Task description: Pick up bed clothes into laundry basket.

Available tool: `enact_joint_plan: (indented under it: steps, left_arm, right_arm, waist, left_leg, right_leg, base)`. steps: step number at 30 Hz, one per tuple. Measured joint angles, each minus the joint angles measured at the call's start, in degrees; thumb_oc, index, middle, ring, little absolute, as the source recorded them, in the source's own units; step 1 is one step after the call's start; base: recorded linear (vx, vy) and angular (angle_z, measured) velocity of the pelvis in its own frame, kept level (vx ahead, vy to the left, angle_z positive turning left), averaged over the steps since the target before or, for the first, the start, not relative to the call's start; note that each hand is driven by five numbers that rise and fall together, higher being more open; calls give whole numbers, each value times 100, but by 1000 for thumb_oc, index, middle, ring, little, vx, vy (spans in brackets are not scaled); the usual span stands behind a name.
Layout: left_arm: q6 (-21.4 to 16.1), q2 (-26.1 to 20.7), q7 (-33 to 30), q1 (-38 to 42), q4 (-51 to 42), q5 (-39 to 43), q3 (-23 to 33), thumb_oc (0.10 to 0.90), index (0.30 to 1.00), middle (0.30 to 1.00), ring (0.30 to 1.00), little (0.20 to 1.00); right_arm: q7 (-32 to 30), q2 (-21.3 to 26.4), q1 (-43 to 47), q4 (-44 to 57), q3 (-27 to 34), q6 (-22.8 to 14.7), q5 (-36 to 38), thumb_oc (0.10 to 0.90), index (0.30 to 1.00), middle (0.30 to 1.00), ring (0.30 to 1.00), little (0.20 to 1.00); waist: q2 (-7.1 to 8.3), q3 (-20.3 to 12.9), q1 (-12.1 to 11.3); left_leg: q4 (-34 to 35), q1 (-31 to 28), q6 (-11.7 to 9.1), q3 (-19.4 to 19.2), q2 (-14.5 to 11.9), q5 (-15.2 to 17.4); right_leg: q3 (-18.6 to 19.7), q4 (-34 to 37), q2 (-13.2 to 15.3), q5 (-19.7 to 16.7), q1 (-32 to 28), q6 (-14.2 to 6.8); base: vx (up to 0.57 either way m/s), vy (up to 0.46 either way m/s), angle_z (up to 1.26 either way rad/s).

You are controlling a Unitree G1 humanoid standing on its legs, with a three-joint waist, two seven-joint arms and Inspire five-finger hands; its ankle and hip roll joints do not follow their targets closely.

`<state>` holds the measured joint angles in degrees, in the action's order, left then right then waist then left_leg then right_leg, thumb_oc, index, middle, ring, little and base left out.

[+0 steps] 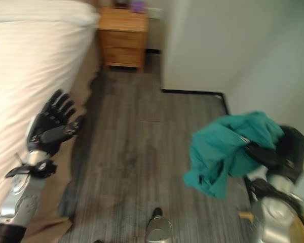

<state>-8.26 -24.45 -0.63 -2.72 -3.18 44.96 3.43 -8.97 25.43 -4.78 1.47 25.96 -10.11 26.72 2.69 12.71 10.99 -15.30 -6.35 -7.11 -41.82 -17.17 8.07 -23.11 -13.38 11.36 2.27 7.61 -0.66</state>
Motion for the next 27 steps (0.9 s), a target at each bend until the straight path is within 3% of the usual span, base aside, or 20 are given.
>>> enact_joint_plan:
  steps: [2, 3, 4, 5, 6, 7, 8, 10, 11, 14, 15, 16, 18, 21, 22, 23, 24, 25, 26, 27]
  left_arm:
    - [3, 240, 3, -31, 7, 0, -21, 800, 900, 900, 900, 900]
    - [-35, 279, -4, -218, 91, 2, 198, 800, 900, 900, 900, 900]
    - [-48, 287, -33, -269, 371, 6, 308, 800, 900, 900, 900, 900]
    - [-19, 292, -132, -418, 361, 4, 355, 800, 900, 900, 900, 900]
    - [-53, 344, -209, -721, 160, 0, 510, 800, 900, 900, 900, 900]
    - [-72, 383, -271, -1102, -11, -21, 628, 800, 900, 900, 900, 900]
    - [-72, 487, -371, -1085, 86, -16, 680, 800, 900, 900, 900, 900]
    - [-83, 589, -498, -716, 221, -17, 645, 800, 900, 900, 900, 900]
    - [-101, 593, -516, -667, 193, -26, 648, 800, 900, 900, 900, 900]
    - [-171, 612, -527, -591, 128, -90, 687, 800, 900, 900, 900, 900]
    - [-272, 768, -522, -542, 23, -221, 691, 800, 900, 900, 900, 900]
    - [-339, 790, -525, -508, 11, -244, 741, 800, 900, 900, 900, 900]
    - [-466, 773, -515, -293, -61, -241, 796, 800, 900, 900, 900, 900]
    - [-580, 642, -513, 29, 20, -243, 778, 800, 900, 900, 900, 900]
    - [-580, 555, -511, 63, 36, -249, 776, 800, 900, 900, 900, 900]
    - [-579, 518, -513, 75, 31, -250, 735, 800, 900, 900, 900, 900]
    - [-571, 370, -504, 34, 6, -298, 771, 800, 900, 900, 900, 900]
    - [-554, 384, -508, 48, 20, -305, 780, 800, 900, 900, 900, 900]
    - [-551, 448, -506, 71, 1, -307, 762, 800, 900, 900, 900, 900]
    - [-548, 500, -499, 61, -40, -322, 824, 800, 900, 900, 900, 900]
  right_arm:
    - [1, -85, -59, 24, 210, 24, 16, 400, 300, 300, 300, 300]
    - [10, -461, 34, -57, 116, 16, 44, 400, 300, 300, 300, 300]
    - [-17, -722, -35, -38, 40, -21, 144, 400, 300, 300, 300, 300]
    - [-9, -836, -60, -9, -83, -28, 223, 400, 300, 300, 300, 300]
    - [-27, -920, 65, 7, -241, -65, 298, 400, 300, 300, 300, 300]
    - [-27, -938, 58, 101, -591, -154, 474, 400, 300, 300, 300, 300]
    - [14, -824, 41, 97, -859, -180, 616, 400, 300, 300, 300, 300]
    - [72, -775, -167, 128, -940, -164, 651, 400, 300, 300, 300, 300]
    - [95, -747, -228, 163, -1034, -162, 640, 400, 300, 300, 300, 300]
    - [199, -509, -177, 266, -1171, -203, 607, 400, 300, 300, 300, 300]
    - [254, -202, -190, 306, -1184, -201, 573, 400, 300, 300, 300, 300]
    - [261, -281, -213, 299, -1223, -173, 535, 400, 300, 300, 300, 300]
    - [364, -518, -572, 457, -1207, -142, 479, 400, 300, 300, 300, 300]
    - [381, -833, -527, 445, -1297, -50, 363, 400, 300, 300, 300, 300]
    - [396, -919, -512, 447, -1444, 27, 311, 400, 300, 300, 300, 300]
    - [421, -922, -531, 447, -1467, 36, 297, 400, 300, 300, 300, 300]
    - [451, -871, -418, 438, -1582, 49, 265, 400, 300, 300, 300, 300]
    - [491, -783, -421, 440, -1610, 64, 259, 400, 300, 300, 300, 300]
    - [504, -754, -451, 398, -1588, 65, 256, 400, 300, 300, 300, 300]
    - [507, -742, -366, 356, -1601, 89, 254, 400, 300, 300, 300, 300]
  waist:
    - [-44, -27, 103]
    - [138, -126, -42]
    - [331, -234, -170]
    - [349, -281, -197]
    - [477, -270, -410]
    - [595, -300, -820]
    - [616, -260, -1057]
    - [555, -225, -714]
    - [486, -270, -676]
    - [207, -347, -902]
    - [-253, -344, -927]
    - [-231, -338, -866]
    - [-216, -316, -745]
    - [-91, -137, -618]
    - [-91, -57, -692]
    - [-99, -29, -591]
    - [-146, 165, -835]
    - [-216, 271, -861]
    - [-303, 310, -729]
    - [-362, 367, -847]
  left_leg:
    - [-201, 203, 1, -45, -190, -692]
    - [-855, 174, -266, 376, -444, -912]
    - [-1895, 262, -163, 638, -788, -1218]
    - [-2344, 415, -190, 1189, -752, -1391]
    - [-2323, 433, -96, 2331, -143, -1173]
    - [-2148, 371, -62, 4068, 1197, -323]
    - [-2042, 531, 164, 5118, 1822, 194]
    - [-1846, 1194, 133, 5753, 1535, 324]
    - [-1661, 1442, 85, 6040, 1524, 314]
    - [-201, 1460, 207, 7110, 1922, 252]
    - [247, 1526, 399, 7192, 2014, -322]
    - [60, 1655, 401, 7032, 2208, -303]
    - [228, 1739, 669, 6684, 2536, -507]
    - [296, 1754, 893, 6121, 2762, -600]
    - [434, 1689, 883, 5808, 2766, -723]
    - [464, 1668, 1007, 5661, 2768, -754]
    - [499, 1592, 1090, 5202, 2609, -776]
    - [628, 1455, 1086, 5100, 2561, -777]
    - [689, 1412, 1177, 4953, 2506, -880]
    - [759, 1343, 1195, 4741, 2416, -864]
  right_leg:
    - [444, 233, -407, 69, -131, 61]
    - [376, 8, -544, 262, -129, 254]
    - [742, 189, -682, 262, -332, 322]
    - [1142, 289, -902, 235, -395, 353]
    - [1757, 320, -896, 136, -383, 358]
    - [2967, 502, -1060, -19, -389, 378]
    - [3483, 666, -1070, -166, -494, 256]
    - [3524, 769, -1090, -17, -739, 129]
    - [3845, 843, -1136, 116, -815, 37]
    - [4843, 821, -961, 117, -629, -120]
    - [5102, 815, -932, 135, -492, -525]
    - [5329, 787, -766, 183, -463, -696]
    - [5284, 549, -554, 348, -223, -899]
    - [5342, 580, -306, 314, -42, -956]
    - [5414, 517, -226, 239, 91, -1175]
    - [5365, 547, -258, 133, 134, -1124]
    - [4537, 362, -266, -85, 327, -1042]
    - [3905, 242, -280, -63, 292, -921]
    - [3195, 180, -257, 118, 90, -887]
    - [2366, -379, -168, 301, 204, -730]
  base:
    - [120, -234, -132]
    - [-63, -80, -232]
    - [5, -23, -225]
    - [143, 4, -230]
    - [232, -7, -317]
    - [200, 59, -412]
    - [238, 152, -335]
    - [264, 220, -106]
    - [210, 181, -82]
    - [-12, 194, -196]
    - [-130, 311, -170]
    - [-151, 312, -150]
    - [-106, 388, -60]
    - [-36, 298, -80]
    - [-179, 254, -101]
    - [-179, 340, -167]
    - [-275, 249, -139]
    - [-229, 239, -121]
    - [-278, 238, -67]
    - [-176, 193, -84]
